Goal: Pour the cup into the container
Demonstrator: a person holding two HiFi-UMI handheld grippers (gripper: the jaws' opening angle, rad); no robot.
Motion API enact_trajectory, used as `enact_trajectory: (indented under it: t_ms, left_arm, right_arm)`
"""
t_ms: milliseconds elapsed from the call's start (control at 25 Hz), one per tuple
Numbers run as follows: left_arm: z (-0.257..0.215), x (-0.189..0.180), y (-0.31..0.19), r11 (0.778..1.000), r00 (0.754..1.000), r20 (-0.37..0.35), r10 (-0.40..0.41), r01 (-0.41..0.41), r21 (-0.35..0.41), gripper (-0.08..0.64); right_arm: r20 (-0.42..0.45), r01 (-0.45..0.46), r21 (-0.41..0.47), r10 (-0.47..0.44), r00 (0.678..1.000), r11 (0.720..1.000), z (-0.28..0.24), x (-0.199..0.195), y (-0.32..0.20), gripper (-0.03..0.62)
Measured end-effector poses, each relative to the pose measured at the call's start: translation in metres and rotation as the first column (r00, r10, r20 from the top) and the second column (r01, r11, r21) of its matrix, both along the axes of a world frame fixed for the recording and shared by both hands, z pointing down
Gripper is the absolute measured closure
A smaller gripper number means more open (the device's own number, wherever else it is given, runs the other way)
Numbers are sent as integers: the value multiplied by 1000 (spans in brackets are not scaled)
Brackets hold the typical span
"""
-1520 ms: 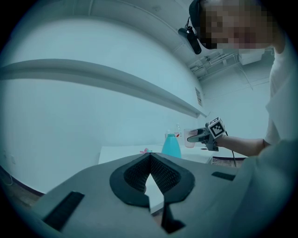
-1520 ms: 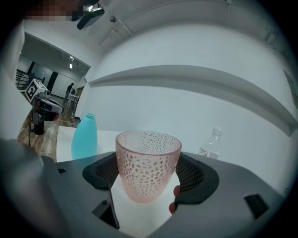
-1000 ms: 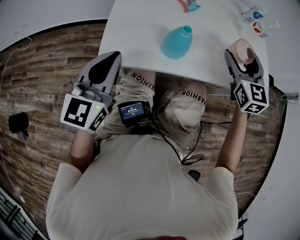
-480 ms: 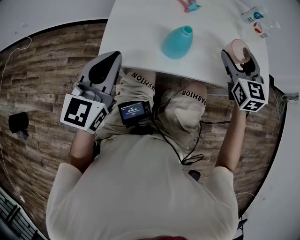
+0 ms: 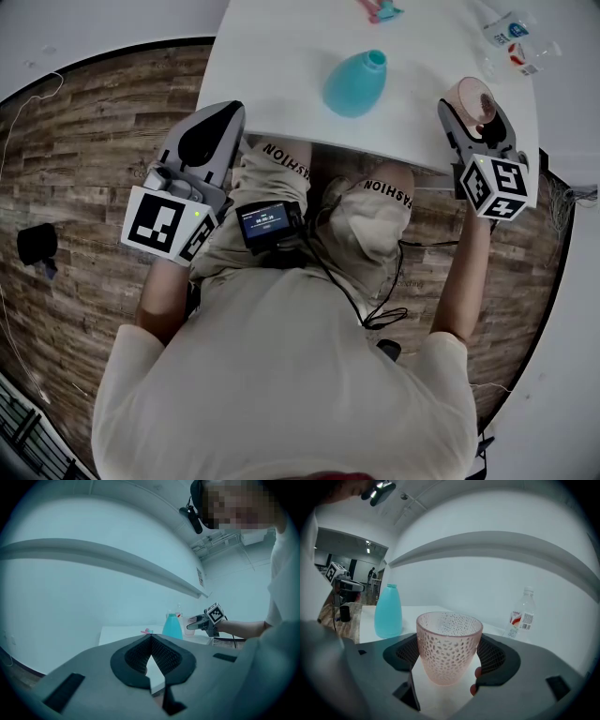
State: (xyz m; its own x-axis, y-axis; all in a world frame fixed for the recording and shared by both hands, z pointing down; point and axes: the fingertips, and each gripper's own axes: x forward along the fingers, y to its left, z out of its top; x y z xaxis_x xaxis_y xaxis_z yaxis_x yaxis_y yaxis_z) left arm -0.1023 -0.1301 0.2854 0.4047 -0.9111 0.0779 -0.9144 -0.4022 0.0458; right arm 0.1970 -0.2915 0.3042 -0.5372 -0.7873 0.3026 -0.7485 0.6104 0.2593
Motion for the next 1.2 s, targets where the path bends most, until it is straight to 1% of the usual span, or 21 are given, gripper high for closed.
enact_trajectory:
  t_ms: [680, 1040, 1200]
  left_arm:
    - [6, -3, -1, 1000, 1000, -4, -5, 5, -14, 551]
    - [5, -2, -1, 1000, 1000, -5, 0, -1, -13, 551]
    - [4, -2, 0, 1000, 1000, -4, 0, 0, -11, 551]
  right_arm:
    - [4, 9, -2, -9, 1000, 1000, 2, -6, 2, 222]
    - [13, 23, 36, -24, 1000, 999, -17, -11, 8, 222]
    - [17, 32, 78, -34, 999, 996, -37, -15, 16, 222]
